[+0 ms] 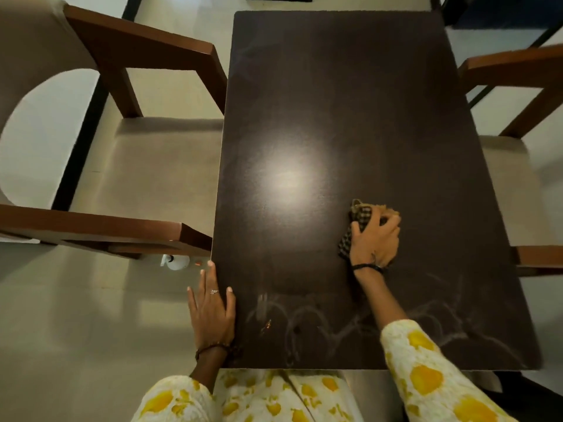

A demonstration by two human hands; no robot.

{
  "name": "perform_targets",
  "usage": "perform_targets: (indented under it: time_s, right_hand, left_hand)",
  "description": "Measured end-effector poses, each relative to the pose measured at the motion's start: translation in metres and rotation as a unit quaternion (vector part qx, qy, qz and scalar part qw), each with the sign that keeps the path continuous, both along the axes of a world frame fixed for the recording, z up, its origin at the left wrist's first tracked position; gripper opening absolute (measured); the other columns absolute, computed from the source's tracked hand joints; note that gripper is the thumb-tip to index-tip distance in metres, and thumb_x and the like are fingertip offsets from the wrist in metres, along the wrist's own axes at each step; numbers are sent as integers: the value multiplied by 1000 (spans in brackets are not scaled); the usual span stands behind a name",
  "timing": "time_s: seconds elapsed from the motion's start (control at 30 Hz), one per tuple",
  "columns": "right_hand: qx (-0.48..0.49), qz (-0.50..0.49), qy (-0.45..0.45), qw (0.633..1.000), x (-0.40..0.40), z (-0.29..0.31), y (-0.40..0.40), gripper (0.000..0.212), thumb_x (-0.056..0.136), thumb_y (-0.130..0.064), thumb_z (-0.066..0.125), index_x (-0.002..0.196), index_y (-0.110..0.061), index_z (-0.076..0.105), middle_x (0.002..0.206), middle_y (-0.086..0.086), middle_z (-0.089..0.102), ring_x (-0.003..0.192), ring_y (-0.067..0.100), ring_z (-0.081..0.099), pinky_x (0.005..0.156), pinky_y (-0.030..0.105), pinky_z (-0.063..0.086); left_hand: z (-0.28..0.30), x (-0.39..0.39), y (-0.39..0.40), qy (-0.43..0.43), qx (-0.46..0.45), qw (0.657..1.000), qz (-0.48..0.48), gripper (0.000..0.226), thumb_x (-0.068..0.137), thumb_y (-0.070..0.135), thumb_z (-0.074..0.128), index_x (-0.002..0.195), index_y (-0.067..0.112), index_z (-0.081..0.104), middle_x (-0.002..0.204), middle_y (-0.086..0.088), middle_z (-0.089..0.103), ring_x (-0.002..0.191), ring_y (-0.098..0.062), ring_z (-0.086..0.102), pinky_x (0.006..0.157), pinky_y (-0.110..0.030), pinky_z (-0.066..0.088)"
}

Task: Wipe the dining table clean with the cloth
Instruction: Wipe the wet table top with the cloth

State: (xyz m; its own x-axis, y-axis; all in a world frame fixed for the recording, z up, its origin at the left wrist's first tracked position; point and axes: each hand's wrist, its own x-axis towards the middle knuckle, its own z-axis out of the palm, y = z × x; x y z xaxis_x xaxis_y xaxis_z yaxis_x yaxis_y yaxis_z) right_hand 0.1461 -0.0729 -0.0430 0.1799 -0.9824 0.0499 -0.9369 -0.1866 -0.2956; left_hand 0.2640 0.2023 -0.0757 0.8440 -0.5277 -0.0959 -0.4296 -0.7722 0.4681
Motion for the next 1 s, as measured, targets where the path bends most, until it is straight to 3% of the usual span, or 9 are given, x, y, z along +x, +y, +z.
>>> perform_targets:
  time_s: [0.13,0.33,0.4,0.6,0.77,0.93,1.0]
  right_hand:
    - [14,107,-9,994,39,0,53,58,54,-28,87,103,-10,62,94,21,57,72,36,57,54,36,48]
    - [15,281,-22,959,70,0,112,60,47,-40,87,99,-20,67,92,10,61,72,25,59,56,29,49]
    - [4,308,-18,951,60,-2,100,60,47,-41,87,100,-21,67,91,9,62,72,24,60,55,29,48]
    - [-27,224,-5,974,-39,-6,1,57,53,-31,87,103,-13,67,92,17,60,69,32,58,52,35,48]
    - [16,106,12,994,-126,5,-85,50,72,-27,75,116,-10,59,108,20,51,87,37,54,68,41,48]
    - [44,25,-29,998,-129,7,-90,43,75,-26,74,112,-10,58,111,19,49,91,35,54,70,40,48]
    - [40,73,-42,996,-109,4,-64,49,63,-25,82,105,-10,61,101,20,54,81,35,57,62,38,50]
  left_hand:
    - [2,0,-1,-12,7,1000,-5,63,88,40,24,144,12,15,146,-13,32,136,-23,22,111,-48,9]
    - [12,-15,-13,-49,6,997,-66,60,90,27,27,145,18,7,147,-6,31,138,-10,12,114,-39,6]
    - [15,-33,-31,-48,3,994,-94,58,90,26,29,145,14,13,147,-4,29,139,-5,5,114,-35,5]
    - [19,-114,-88,-2,-33,982,-185,52,90,21,33,141,14,29,147,1,29,138,-9,16,114,-34,5]
    - [14,-170,-116,8,-28,970,-241,48,91,21,33,139,16,32,147,0,31,138,-10,18,114,-36,9]
    - [10,-180,-121,-14,26,975,-222,47,92,25,28,139,17,31,146,-1,33,139,-9,15,112,-39,12]
    - [12,-179,-121,-17,41,972,-230,48,91,25,30,139,17,33,146,0,32,139,-8,14,112,-40,13]
